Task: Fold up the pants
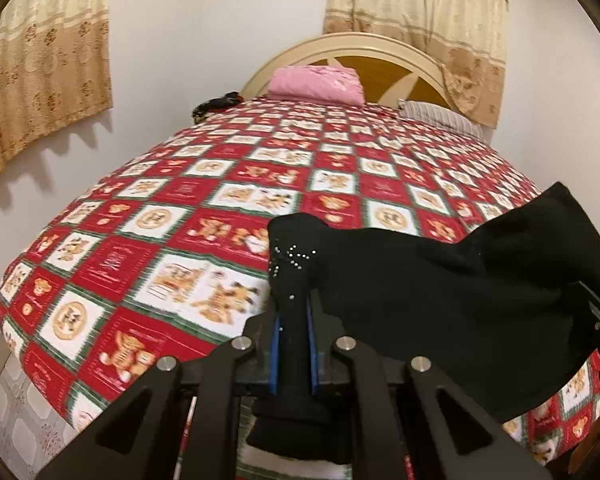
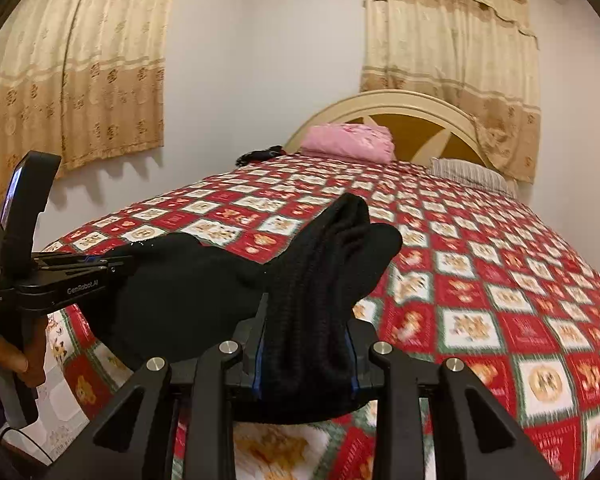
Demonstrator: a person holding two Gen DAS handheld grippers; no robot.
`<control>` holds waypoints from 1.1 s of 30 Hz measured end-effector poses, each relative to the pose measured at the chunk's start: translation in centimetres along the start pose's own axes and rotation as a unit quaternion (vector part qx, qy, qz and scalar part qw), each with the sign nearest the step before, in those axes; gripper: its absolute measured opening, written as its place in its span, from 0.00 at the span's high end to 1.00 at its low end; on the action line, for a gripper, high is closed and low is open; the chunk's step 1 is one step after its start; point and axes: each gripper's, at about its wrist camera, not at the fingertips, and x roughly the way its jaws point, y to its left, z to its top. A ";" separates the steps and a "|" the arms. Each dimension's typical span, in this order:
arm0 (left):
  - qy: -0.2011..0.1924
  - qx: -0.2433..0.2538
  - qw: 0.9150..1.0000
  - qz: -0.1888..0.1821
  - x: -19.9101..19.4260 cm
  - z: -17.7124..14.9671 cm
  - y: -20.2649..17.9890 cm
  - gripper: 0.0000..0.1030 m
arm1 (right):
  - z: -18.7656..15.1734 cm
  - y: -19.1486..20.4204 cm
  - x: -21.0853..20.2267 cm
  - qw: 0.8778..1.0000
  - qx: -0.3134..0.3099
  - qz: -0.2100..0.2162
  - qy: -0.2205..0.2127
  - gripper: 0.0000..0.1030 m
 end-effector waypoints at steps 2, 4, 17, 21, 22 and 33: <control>-0.003 -0.004 1.000 0.008 0.2 0.3 0.8 0.88 | 0.6 0.7 0.7 1.000 -0.007 0.007 -0.002 0.70; -0.006 -0.010 1.000 0.016 0.3 0.6 1.7 0.88 | 1.5 1.5 1.5 1.000 -0.016 0.015 -0.004 0.70; -0.042 -0.043 0.995 0.078 1.2 4.2 8.0 0.88 | 5.6 5.4 7.1 0.996 -0.051 0.065 -0.017 0.70; -0.056 -0.035 0.991 0.116 2.6 5.8 9.4 0.88 | 6.7 6.9 10.1 0.995 -0.066 0.078 -0.019 0.70; -0.055 -0.034 0.991 0.121 3.1 5.9 9.7 0.88 | 6.8 7.3 10.9 0.994 -0.071 0.080 -0.019 0.70; 0.060 -0.034 0.989 0.131 10.6 2.1 10.5 0.87 | 3.2 6.6 20.9 0.989 -0.069 0.078 0.109 0.70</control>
